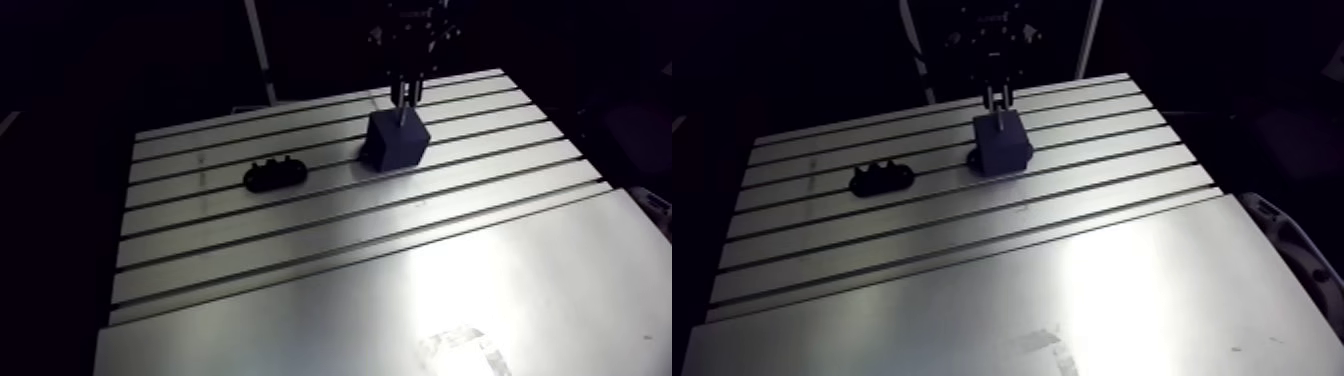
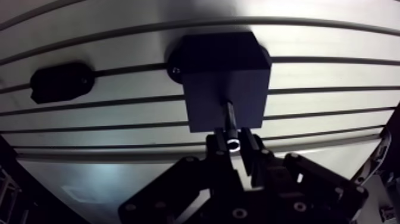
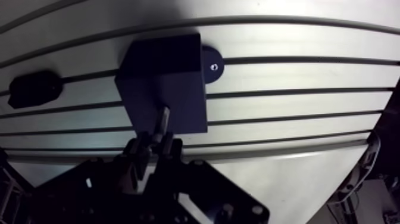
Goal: Pick up the M10 bolt and insert it into the hole until fully seated.
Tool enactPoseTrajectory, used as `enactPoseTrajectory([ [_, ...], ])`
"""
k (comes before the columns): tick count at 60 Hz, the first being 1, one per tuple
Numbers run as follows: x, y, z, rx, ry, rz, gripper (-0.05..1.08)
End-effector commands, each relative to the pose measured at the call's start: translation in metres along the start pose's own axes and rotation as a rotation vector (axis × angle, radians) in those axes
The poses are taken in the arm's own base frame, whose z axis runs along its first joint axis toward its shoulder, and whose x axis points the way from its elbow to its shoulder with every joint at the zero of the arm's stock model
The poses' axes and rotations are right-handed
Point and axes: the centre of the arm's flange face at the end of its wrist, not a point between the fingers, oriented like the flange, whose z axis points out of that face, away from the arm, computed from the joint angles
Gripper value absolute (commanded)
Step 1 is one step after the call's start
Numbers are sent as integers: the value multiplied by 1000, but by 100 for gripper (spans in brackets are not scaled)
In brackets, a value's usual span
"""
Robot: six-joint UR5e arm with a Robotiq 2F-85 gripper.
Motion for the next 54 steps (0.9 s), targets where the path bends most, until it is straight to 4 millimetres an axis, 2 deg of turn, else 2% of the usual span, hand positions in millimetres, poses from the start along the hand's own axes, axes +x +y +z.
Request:
enactPoseTrajectory([
  [1, 0, 0, 1, 0, -2, -1, 108],
  [41, -1, -1, 4, 1, -8, 0, 108],
  [54, 1, -1, 7, -2, 8, 0, 103],
])
